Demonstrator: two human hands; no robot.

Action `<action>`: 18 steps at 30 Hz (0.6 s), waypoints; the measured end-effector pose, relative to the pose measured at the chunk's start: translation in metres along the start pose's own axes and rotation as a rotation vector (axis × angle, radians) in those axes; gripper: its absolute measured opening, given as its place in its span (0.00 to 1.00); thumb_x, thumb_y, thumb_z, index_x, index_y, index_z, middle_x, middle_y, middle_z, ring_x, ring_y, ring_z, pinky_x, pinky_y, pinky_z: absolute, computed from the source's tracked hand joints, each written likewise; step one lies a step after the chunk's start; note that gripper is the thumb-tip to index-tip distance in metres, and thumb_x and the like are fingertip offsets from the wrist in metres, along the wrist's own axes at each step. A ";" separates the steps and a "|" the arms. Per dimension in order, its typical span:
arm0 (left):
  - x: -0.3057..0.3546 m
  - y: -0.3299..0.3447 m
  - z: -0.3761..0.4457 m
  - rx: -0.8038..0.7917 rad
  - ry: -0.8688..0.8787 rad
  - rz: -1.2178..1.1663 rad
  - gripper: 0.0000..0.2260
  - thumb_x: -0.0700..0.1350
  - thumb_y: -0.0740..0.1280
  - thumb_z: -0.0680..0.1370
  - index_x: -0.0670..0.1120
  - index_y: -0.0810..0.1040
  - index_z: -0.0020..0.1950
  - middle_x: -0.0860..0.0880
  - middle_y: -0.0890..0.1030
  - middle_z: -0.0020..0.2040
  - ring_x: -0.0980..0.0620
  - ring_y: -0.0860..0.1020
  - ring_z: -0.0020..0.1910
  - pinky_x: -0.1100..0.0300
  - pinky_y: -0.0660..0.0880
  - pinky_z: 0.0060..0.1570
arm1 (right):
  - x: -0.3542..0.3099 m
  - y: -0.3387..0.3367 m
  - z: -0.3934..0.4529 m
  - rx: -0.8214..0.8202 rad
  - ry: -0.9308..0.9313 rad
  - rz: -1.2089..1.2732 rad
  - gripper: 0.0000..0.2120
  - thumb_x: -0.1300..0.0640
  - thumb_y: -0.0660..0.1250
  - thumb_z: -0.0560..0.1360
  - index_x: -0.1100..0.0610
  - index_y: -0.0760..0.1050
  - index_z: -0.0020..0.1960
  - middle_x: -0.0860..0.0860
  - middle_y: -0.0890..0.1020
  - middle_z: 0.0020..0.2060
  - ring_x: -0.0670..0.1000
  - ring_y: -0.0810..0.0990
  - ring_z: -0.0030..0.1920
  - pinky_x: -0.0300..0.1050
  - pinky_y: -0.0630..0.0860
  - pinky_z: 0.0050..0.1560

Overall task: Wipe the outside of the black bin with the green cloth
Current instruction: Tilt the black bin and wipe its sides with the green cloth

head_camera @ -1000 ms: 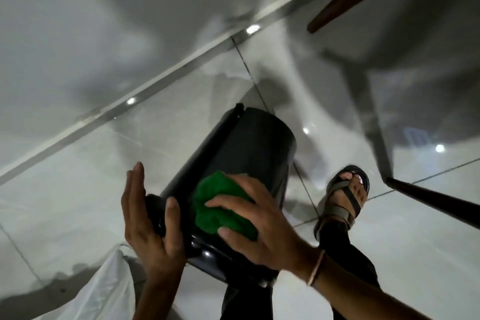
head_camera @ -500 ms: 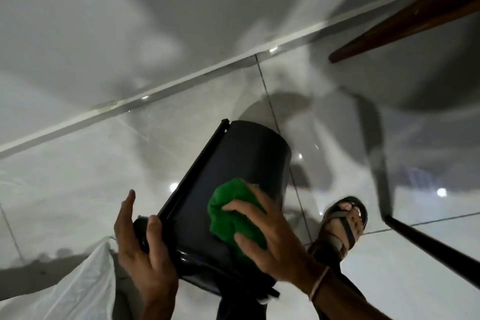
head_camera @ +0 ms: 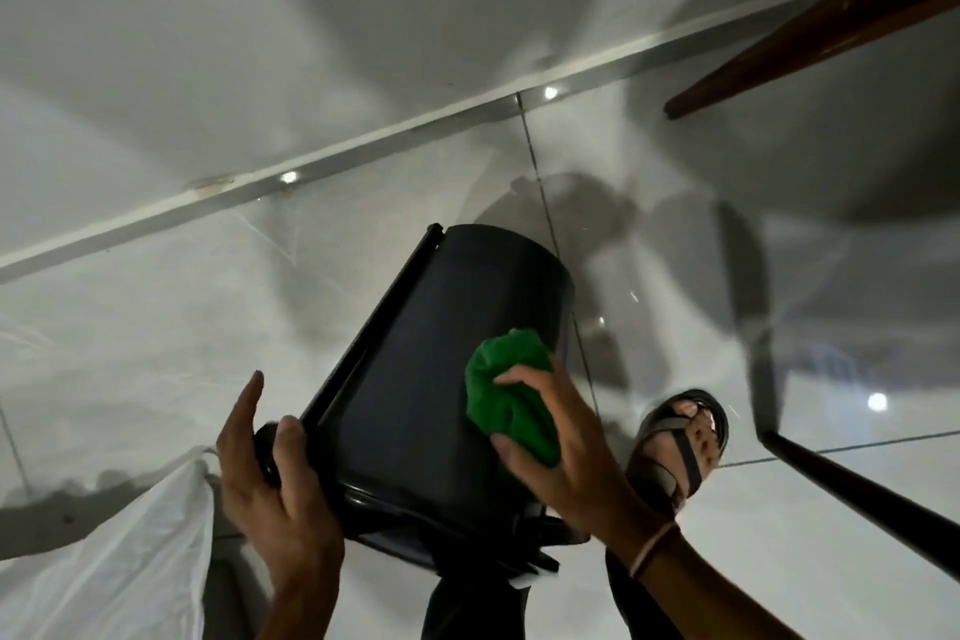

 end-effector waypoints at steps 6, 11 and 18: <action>0.009 0.006 -0.024 -0.176 0.249 0.109 0.24 0.47 0.60 0.79 0.40 0.78 0.73 0.36 0.79 0.70 0.45 0.68 0.82 0.47 0.69 0.78 | 0.061 -0.034 0.050 0.508 0.709 0.300 0.21 0.55 0.66 0.83 0.48 0.68 0.75 0.49 0.77 0.63 0.61 0.77 0.71 0.45 0.73 0.64; 0.011 0.008 -0.045 -0.188 0.269 0.078 0.25 0.48 0.61 0.79 0.39 0.75 0.75 0.38 0.75 0.76 0.47 0.65 0.83 0.51 0.67 0.79 | -0.009 -0.035 0.004 0.242 0.410 0.103 0.22 0.52 0.71 0.79 0.34 0.73 0.69 0.38 0.76 0.69 0.36 0.76 0.68 0.23 0.73 0.61; 0.005 0.020 -0.038 -0.139 0.344 0.067 0.25 0.48 0.62 0.80 0.45 0.72 0.77 0.43 0.74 0.75 0.36 0.76 0.72 0.37 0.76 0.66 | -0.054 -0.008 -0.038 -0.177 0.016 -0.113 0.19 0.51 0.67 0.80 0.40 0.76 0.69 0.34 0.58 0.82 0.41 0.58 0.84 0.34 0.54 0.83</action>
Point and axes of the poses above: each hand's wrist, its own z-axis towards the middle knuckle, its own y-axis out of the palm, x = y × z, the point moved 1 cm from there along z, towards the middle knuckle
